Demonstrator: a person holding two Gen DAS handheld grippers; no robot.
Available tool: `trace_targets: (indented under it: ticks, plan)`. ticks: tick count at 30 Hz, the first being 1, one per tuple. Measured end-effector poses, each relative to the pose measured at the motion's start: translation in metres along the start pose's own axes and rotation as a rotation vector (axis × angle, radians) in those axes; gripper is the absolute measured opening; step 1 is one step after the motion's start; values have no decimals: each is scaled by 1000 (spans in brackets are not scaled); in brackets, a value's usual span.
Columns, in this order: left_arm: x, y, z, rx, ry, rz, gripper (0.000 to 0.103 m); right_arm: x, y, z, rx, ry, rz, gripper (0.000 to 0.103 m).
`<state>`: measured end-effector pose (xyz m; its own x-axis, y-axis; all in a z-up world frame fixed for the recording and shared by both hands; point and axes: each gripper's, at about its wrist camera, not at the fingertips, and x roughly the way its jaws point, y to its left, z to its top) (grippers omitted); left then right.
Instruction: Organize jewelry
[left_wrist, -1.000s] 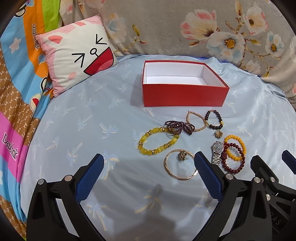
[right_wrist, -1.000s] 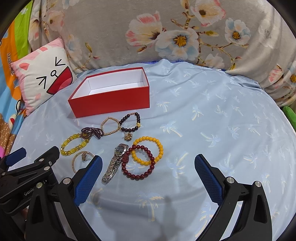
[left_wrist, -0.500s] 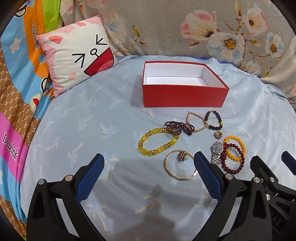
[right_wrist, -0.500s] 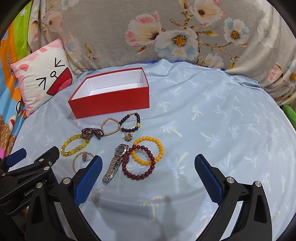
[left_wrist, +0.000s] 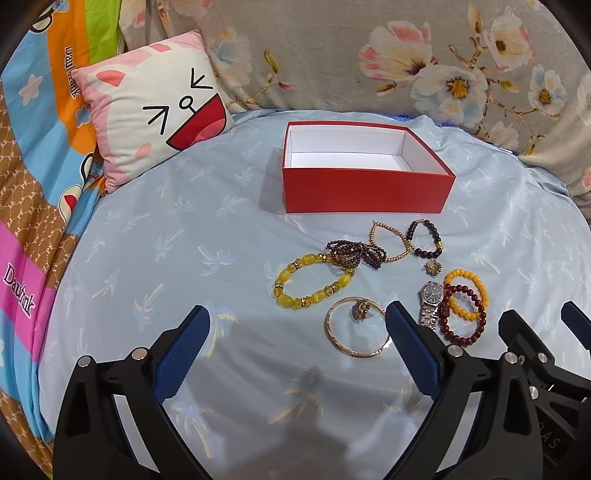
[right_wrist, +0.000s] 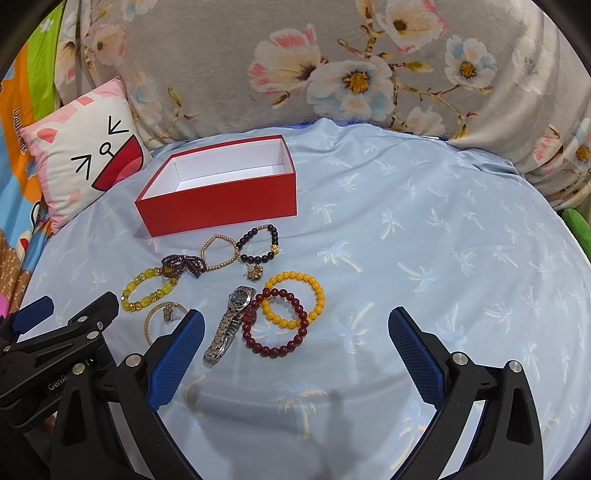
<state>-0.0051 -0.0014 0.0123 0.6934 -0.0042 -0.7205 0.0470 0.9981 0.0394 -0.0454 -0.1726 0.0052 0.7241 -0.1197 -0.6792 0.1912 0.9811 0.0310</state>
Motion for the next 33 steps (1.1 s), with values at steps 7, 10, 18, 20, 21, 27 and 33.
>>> trace_targets:
  ticks: [7,10,18,20,21,27,33]
  plan:
    - [0,0,0,0,1,1,91,-1,-1,0,2,1,2,96]
    - [0,0,0,0,-1,0,91,-1,-1,0,2,0,1,96]
    - [0,0,0,-1,1,-1,91,-1,-1,-1,1,0,0,96]
    - [0,1,0,-1,0,0,91,-1,-1,-1,2,1,2,96]
    - [0,1,0,0,0,0,91,-1,-1,-1,2,1,2,96]
    - [0,0,0,0,0,-1,91,-2,-2,-1,3,-1,1,96]
    - [0,0,0,0,-1,-1,91,-3,-3,-2,3,-1,1,96]
